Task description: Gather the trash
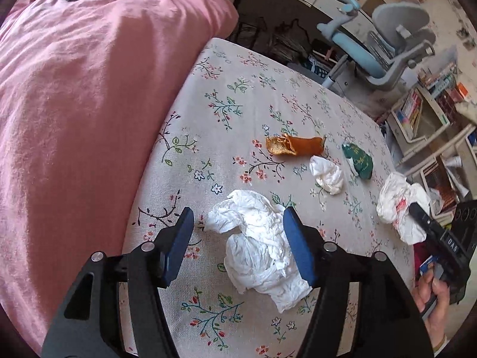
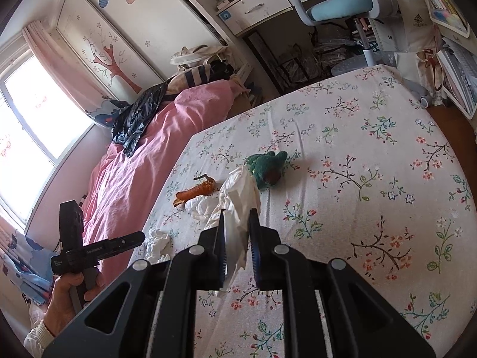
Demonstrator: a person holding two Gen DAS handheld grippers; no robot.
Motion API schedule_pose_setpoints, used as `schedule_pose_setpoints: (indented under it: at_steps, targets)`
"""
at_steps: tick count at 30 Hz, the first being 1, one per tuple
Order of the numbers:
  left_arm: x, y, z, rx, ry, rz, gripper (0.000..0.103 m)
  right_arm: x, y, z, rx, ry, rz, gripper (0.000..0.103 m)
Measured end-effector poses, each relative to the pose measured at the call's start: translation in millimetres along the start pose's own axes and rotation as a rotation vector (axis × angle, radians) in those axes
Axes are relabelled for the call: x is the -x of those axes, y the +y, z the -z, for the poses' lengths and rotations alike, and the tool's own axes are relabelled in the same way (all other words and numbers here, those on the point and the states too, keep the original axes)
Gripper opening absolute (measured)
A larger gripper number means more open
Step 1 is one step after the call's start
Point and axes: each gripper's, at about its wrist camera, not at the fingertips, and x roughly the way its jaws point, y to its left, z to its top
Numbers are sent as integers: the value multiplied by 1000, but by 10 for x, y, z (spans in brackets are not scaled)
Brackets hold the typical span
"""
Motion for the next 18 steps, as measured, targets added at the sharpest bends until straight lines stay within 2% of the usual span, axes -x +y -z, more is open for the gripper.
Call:
schedule_pose_setpoints:
  at_steps: [2,6,7,8,9,11,13,16,18]
  targets:
    - [-40,-42,-22,-10,-8,-6,59,-8,5,5,3,4,-1,15]
    - [-180,-239,-6,-104,2,-51,59,-38,10,9,8,14,1,15]
    - [-194,-286,-7,-126,-8,-66,55,-45,11,11,9,16,2,15]
    - [-212,-317,-12,-140,0,-59,37,-54,12,8,9,17,3,15]
    - [-216,-326,-22,-136,14,-34,25,-56,11,8,9,18,3,15]
    - [-170,-330,-42,-126,0,-27,24,-58,9,8,9,18,3,15]
    - [-96,-326,-70,-130,-13,-60,24,-60,6,13,9,20,2,15]
    - [23,-313,-96,-122,-30,-50,25,-64,18,19,11,22,1,15]
    - [24,-339,-79,-143,-25,-54,30,-64,21,20,10,22,0,15]
